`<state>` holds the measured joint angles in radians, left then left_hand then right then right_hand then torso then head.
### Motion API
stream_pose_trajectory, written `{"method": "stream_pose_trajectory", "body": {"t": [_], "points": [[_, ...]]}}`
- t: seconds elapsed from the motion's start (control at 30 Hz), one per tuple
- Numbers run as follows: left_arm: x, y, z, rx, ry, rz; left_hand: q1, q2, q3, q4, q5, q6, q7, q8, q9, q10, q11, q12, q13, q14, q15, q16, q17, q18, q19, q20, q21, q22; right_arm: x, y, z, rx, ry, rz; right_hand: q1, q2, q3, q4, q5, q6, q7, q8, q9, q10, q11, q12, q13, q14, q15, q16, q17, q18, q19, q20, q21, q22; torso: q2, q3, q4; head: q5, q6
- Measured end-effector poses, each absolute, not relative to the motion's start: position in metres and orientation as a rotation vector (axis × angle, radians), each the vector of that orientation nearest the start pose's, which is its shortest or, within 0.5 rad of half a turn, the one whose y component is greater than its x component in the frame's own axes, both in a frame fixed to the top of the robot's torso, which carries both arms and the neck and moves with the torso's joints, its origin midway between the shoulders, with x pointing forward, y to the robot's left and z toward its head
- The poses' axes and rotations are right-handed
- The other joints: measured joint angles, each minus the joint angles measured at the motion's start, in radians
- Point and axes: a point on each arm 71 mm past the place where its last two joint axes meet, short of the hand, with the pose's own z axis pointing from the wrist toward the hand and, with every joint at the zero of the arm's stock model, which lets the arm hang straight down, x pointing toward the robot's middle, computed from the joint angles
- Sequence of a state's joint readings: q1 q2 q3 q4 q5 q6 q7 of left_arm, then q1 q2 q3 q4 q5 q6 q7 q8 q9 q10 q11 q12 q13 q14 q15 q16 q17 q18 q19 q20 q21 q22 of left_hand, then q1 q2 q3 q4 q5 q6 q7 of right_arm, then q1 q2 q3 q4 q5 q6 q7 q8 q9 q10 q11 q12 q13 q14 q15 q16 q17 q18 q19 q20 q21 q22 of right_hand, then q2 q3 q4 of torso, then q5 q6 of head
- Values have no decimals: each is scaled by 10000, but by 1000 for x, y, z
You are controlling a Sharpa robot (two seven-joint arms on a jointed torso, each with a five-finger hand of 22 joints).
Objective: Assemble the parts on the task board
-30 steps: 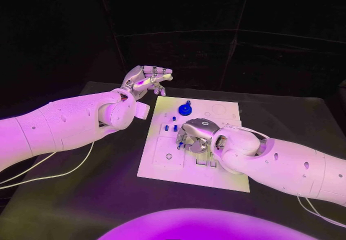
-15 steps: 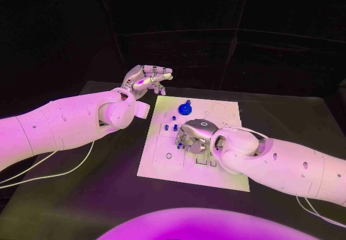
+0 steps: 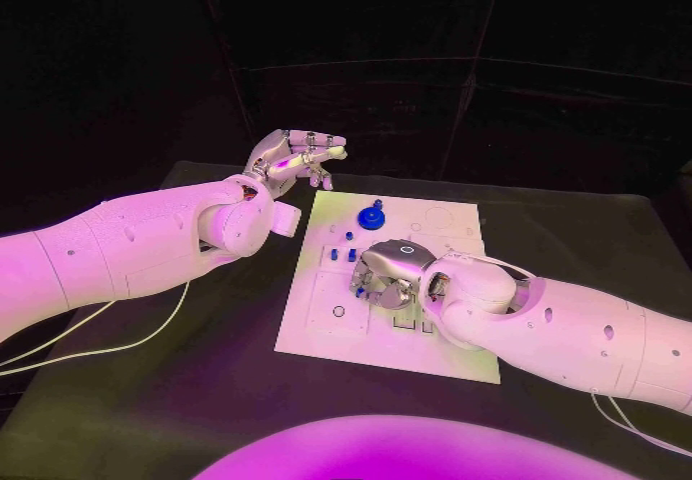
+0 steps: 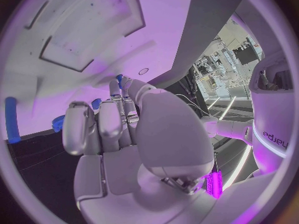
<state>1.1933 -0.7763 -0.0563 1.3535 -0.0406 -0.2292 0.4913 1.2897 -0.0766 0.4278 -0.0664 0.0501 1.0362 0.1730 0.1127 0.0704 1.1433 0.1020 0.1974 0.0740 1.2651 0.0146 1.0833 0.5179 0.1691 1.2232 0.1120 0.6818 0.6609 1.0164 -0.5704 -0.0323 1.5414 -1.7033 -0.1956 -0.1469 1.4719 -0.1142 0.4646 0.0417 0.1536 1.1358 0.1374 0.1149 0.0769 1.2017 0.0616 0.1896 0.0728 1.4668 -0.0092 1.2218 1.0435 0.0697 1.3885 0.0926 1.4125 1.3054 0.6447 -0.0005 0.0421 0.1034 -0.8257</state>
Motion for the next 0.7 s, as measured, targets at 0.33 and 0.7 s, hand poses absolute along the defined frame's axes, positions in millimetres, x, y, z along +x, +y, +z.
{"method": "stream_pose_trajectory", "body": {"t": [0.33, 0.7], "points": [[515, 223, -191, -10254, 13571, -15610, 0, 0, 0, 0, 0, 0, 0, 0, 0, 0, 0, 0, -1, 0, 0, 0, -16, 0, 0, 0, 0, -11, 418, -54, -259, -4980, 17765, 8126, -752, -516, -321, 13, -80, -1416, 580, -519, -128, -1626, 632, -642, -95, -4, 364, -438, -746, 9, -767, 407, -667, -1070, 0, 0, 0, 14, -6], [516, 225, -191, -10286, 13603, -15567, 0, 0, 0, 0, 0, 0, 0, 0, 1, 0, 0, 0, -1, 0, 0, 0, -15, 0, 0, 0, 0, -10, 418, -58, -257, -4777, 17540, 8252, -816, -498, -560, -18, -80, -1487, 574, -502, -93, -1803, 687, -495, -54, -38, 398, -463, -866, 159, -825, 465, -737, -1208, -3, 6, -6, 21, -5]]}}
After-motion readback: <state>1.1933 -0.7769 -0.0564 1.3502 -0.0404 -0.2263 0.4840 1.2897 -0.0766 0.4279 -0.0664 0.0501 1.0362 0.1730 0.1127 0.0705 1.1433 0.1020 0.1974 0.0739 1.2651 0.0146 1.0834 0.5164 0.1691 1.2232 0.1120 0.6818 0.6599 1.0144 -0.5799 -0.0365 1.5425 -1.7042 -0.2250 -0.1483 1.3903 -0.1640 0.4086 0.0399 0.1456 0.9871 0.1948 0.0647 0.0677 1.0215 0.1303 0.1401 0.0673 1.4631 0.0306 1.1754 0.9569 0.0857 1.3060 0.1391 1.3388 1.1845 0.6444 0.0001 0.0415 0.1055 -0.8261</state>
